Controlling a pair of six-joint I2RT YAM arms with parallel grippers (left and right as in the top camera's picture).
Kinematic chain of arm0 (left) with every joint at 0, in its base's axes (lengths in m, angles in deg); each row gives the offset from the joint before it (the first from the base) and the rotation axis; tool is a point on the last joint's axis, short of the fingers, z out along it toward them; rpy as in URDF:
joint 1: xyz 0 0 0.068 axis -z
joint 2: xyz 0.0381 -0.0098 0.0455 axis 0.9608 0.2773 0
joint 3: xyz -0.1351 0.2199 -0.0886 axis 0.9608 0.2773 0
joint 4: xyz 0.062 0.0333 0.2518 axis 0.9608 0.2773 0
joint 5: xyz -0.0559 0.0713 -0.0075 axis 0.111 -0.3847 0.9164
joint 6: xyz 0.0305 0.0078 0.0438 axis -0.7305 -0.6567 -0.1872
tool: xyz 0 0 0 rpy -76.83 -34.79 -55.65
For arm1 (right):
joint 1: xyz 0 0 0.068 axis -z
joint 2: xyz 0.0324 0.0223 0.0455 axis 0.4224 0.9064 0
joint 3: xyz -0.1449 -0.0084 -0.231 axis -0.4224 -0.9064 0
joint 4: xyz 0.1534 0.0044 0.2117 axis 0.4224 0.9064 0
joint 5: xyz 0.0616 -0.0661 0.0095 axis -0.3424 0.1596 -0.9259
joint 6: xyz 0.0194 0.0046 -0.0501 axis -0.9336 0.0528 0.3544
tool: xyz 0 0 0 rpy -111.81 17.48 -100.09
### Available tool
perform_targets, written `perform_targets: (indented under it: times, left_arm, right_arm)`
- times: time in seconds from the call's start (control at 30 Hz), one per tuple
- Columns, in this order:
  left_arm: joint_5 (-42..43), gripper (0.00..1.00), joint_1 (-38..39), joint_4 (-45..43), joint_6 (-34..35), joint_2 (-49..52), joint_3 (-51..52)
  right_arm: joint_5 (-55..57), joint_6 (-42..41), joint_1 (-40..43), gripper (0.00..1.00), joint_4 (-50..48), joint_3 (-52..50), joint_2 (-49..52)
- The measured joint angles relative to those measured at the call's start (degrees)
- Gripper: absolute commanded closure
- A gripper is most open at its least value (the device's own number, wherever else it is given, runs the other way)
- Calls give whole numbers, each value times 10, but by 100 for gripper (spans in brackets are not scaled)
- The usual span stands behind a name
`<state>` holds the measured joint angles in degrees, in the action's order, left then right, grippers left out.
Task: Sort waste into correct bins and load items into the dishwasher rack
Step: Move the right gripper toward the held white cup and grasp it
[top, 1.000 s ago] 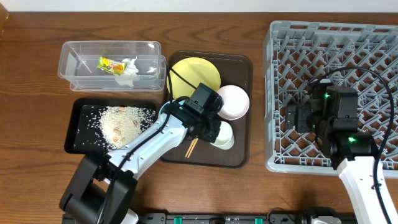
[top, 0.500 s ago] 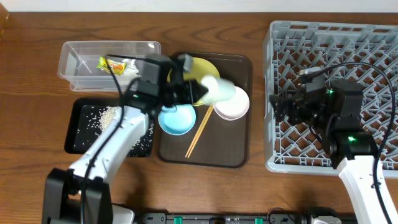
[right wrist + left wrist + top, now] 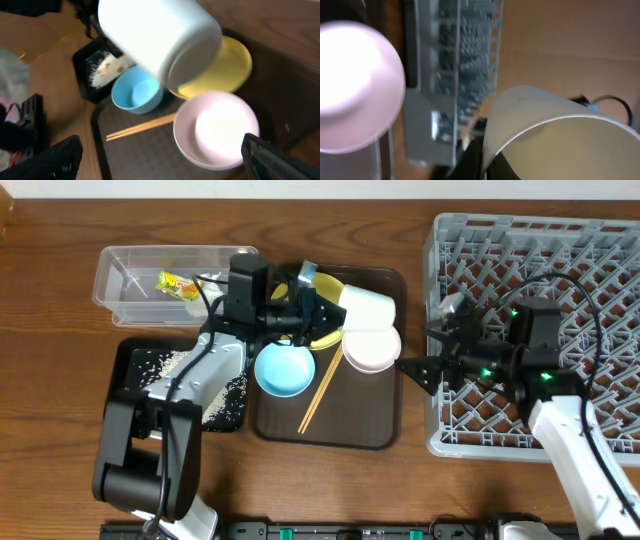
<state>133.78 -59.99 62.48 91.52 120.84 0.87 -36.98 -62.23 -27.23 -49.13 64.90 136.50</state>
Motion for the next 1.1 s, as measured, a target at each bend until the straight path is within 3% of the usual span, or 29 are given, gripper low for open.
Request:
perform_targets:
  times: [0.33, 0.77, 0.93, 1.1]
  left_arm:
    - [104, 94, 2, -5, 38, 0, 0]
    - [107, 94, 24, -5, 47, 0, 0]
    - [106, 94, 24, -5, 49, 0, 0]
    - [105, 94, 24, -5, 49, 0, 0]
  right_arm:
    - [-32, 23, -21, 1, -125, 0, 51]
    - [-65, -21, -48, 5, -253, 0, 52]
    - [-71, -42, -48, 13, -263, 0, 52]
    - [-74, -52, -48, 12, -262, 0, 52]
